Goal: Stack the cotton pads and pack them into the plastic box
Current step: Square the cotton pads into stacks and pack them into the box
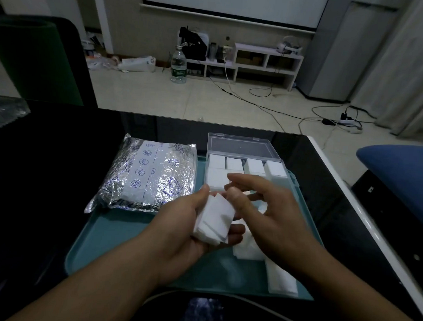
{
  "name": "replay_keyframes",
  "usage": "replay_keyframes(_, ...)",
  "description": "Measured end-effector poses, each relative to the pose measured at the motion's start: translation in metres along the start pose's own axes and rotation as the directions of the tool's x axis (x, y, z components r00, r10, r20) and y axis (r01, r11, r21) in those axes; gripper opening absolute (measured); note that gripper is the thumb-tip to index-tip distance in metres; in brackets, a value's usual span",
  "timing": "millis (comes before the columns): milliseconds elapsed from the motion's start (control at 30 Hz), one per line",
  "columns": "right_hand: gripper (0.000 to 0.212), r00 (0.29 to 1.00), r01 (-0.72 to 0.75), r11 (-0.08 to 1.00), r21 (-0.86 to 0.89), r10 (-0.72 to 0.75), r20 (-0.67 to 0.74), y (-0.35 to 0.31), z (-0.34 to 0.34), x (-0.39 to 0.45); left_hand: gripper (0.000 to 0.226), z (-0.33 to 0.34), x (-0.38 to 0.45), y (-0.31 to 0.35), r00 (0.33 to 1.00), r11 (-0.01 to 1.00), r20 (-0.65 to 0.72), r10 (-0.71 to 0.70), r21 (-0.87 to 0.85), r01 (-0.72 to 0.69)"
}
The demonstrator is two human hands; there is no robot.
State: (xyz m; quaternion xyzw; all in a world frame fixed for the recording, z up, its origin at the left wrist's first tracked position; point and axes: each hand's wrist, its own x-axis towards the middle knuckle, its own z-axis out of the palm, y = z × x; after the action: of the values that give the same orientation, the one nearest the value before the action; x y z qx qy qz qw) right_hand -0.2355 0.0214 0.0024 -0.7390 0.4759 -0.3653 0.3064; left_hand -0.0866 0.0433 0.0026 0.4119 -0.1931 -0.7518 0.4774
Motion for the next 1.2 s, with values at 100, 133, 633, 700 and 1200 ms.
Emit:
replay_keyframes(100,0.070,0.977,0.010,0.996,-0.092,0.010,0.214,-0.004,-0.007,-0.006,0.042,0.000,0.000,0.002,1.000,0.999,-0.011,0.010,-0.047,-0.010)
replay_keyframes(133,0.077,0.967,0.022,0.992,-0.128,0.011,0.253,-0.005,-0.008,-0.007,0.042,-0.001,0.001,0.001,1.000,1.000,-0.013,0.020,-0.023,-0.020)
replay_keyframes(633,0.076,0.969,0.100,0.995,-0.026,-0.092,0.227,-0.011,-0.001,-0.014,0.036,0.000,0.003,-0.010,0.992,0.990,-0.025,0.124,0.074,-0.122)
replay_keyframes(700,0.075,0.977,0.084,0.996,-0.001,-0.082,0.199,-0.011,-0.001,-0.013,0.036,-0.001,0.002,-0.009,0.995,0.993,0.006,0.098,0.069,-0.098)
replay_keyframes(1200,0.060,0.993,-0.025,0.996,0.085,0.015,0.120,0.014,-0.012,0.003,0.033,-0.006,0.000,0.010,0.991,0.992,-0.034,0.127,0.023,-0.126)
